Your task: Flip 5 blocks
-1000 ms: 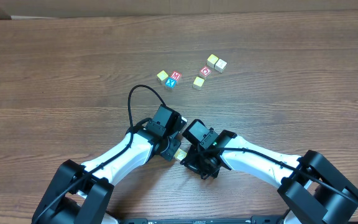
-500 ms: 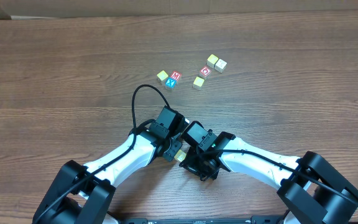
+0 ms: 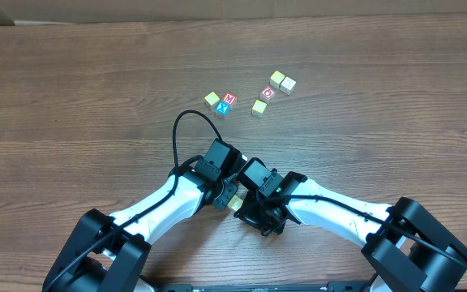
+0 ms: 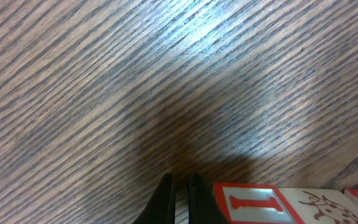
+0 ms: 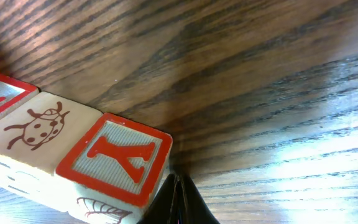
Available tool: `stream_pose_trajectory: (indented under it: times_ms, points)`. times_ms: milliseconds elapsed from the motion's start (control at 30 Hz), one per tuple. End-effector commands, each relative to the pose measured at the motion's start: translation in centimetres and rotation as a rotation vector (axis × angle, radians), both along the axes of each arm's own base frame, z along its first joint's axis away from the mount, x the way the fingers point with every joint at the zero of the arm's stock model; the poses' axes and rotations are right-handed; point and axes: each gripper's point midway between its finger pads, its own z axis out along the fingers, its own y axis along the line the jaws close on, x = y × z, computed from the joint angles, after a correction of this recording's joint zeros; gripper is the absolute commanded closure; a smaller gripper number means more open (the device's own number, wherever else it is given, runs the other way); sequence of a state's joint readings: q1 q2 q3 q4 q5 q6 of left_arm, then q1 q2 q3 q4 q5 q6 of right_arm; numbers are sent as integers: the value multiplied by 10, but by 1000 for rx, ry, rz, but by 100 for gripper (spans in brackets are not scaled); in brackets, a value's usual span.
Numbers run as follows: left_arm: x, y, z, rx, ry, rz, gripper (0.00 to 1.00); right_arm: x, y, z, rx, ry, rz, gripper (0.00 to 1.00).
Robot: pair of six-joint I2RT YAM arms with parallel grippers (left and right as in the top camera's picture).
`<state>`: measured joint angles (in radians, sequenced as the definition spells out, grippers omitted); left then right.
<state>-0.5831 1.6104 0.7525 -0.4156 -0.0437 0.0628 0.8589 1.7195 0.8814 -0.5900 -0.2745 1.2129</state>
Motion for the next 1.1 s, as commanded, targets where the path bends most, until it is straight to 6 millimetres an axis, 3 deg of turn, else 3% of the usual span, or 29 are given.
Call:
stream_pose_trajectory:
  times_ms: [0,633,1067]
  points:
    - [-44,-3,-34,12,160,-69,96,-4,11,-1,34,-9,31,96]
    - [-51,-11,-34,11,163,-100,96,-4,13,0,42,-5,33,96]
    - [-74,-35,-29,-140,284,-142,96,-3,15,0,50,-9,33,96]
